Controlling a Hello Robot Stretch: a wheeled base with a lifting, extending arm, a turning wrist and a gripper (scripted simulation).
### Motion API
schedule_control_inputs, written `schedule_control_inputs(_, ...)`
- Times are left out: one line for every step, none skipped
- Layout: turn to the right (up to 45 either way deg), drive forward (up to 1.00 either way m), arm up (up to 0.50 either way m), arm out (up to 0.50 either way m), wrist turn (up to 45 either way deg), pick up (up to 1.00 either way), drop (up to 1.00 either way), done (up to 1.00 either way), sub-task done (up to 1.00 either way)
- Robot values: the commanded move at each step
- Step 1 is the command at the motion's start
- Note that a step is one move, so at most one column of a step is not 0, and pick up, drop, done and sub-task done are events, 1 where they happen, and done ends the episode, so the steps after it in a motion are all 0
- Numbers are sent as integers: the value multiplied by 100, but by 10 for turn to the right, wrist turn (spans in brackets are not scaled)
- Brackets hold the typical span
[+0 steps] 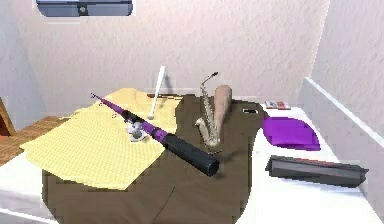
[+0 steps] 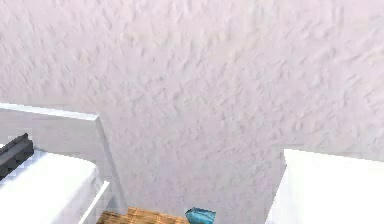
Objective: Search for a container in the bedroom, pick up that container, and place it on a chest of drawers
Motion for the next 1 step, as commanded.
schedule_control_inputs(-60,0,0,0,0,0,0,0,0)
